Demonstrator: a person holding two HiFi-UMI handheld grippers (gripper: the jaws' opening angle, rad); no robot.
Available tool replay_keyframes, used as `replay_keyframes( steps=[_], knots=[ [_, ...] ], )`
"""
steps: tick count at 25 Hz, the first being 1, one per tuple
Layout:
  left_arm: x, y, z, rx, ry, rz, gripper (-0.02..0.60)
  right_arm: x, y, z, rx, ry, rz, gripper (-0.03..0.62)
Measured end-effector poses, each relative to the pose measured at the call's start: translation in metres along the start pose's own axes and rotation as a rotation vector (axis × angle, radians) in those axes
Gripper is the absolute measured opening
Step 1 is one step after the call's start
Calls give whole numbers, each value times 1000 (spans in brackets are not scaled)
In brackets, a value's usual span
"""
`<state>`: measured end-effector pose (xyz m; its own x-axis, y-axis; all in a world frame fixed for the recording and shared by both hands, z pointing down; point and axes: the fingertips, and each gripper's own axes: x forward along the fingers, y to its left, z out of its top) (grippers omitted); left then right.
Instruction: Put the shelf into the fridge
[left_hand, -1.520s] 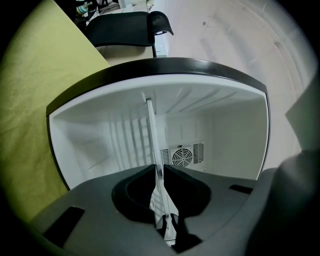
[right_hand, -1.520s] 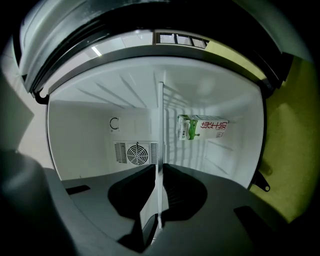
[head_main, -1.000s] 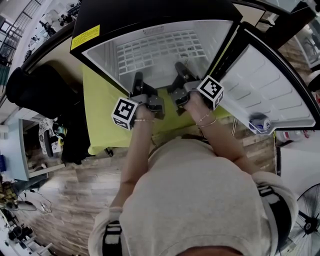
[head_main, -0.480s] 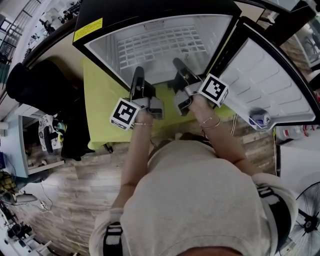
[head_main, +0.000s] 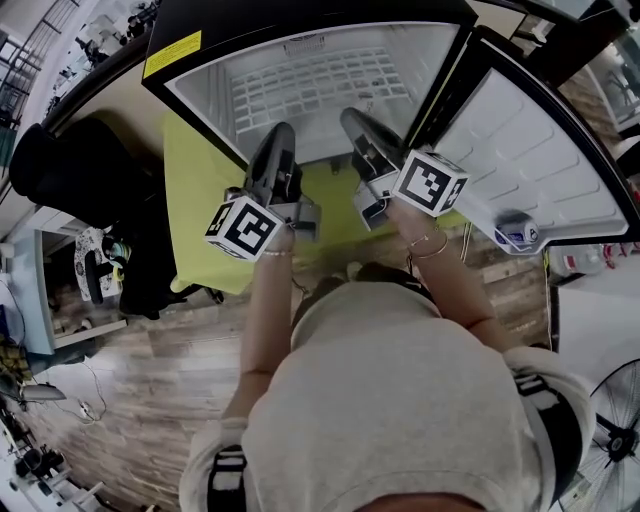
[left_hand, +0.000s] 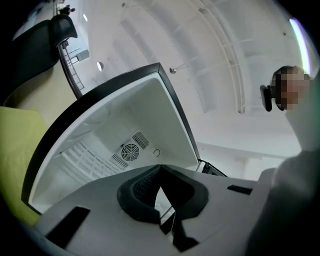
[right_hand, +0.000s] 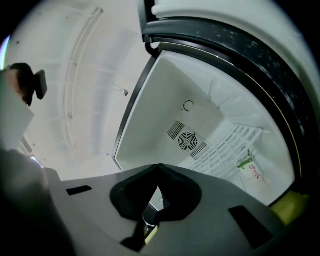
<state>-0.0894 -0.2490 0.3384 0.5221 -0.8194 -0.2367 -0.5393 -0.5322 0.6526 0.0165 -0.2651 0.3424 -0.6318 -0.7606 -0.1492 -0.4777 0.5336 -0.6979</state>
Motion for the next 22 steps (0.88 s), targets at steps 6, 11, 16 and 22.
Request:
replay_keyframes(
  steps=[6,11,16,22],
  knots=[
    [4,-18,-7,190,122,-25,11,1,23,-1,-214,73,44,9],
    [4,-29,-9,359,207,-23,11,-1,40,-5,-386,113,68,9],
    [3,-33,-19,472,274,-28,11,-1,51,-11,-583,146,70,9],
    [-3,-27,-23,595,309,36,11,-8,50,-14,-743,156,35,9]
  ],
)
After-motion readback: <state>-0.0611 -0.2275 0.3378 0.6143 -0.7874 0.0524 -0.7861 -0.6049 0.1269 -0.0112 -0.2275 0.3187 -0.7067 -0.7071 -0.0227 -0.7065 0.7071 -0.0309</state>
